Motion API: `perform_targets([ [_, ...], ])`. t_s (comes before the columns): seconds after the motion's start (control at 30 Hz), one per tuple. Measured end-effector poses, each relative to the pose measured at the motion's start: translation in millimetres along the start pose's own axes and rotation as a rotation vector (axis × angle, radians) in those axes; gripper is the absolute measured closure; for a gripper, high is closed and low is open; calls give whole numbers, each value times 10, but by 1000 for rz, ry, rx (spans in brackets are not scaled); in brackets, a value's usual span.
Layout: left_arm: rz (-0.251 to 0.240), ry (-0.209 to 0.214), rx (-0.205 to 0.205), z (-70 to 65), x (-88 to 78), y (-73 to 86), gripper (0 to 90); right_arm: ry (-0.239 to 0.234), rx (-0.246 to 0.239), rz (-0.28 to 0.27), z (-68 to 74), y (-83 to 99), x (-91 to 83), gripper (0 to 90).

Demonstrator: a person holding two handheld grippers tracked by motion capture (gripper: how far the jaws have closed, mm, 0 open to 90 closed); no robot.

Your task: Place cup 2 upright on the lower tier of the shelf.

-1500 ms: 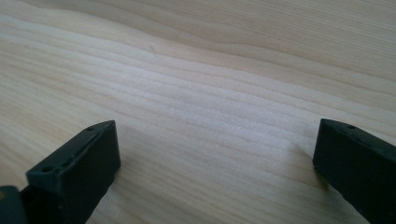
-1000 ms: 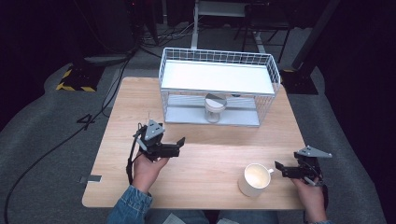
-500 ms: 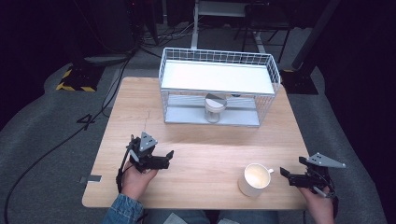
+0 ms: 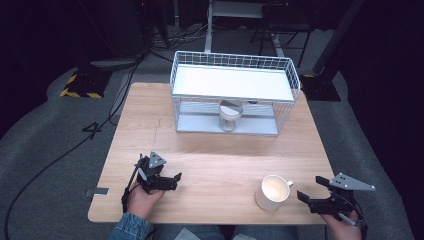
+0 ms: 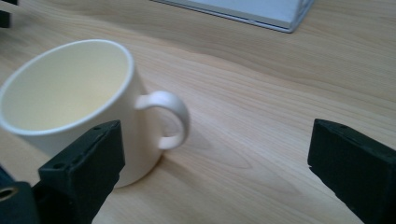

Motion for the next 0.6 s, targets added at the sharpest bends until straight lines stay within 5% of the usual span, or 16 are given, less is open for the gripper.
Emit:
perform_targets([
  [0.6, 64, -38, -1, 99, 33, 88, 2, -143, -127, -5, 476, -168, 121, 1],
])
Point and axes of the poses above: each handheld gripper's, and its own axes: x roughly forward along the jaws, y roughly out of its underside, z roughly to its left, the point moved 1 cm from there along x, roughly forward along the jaws, and after that the axes turned 7 degrees about z, right-handed, at the moved point
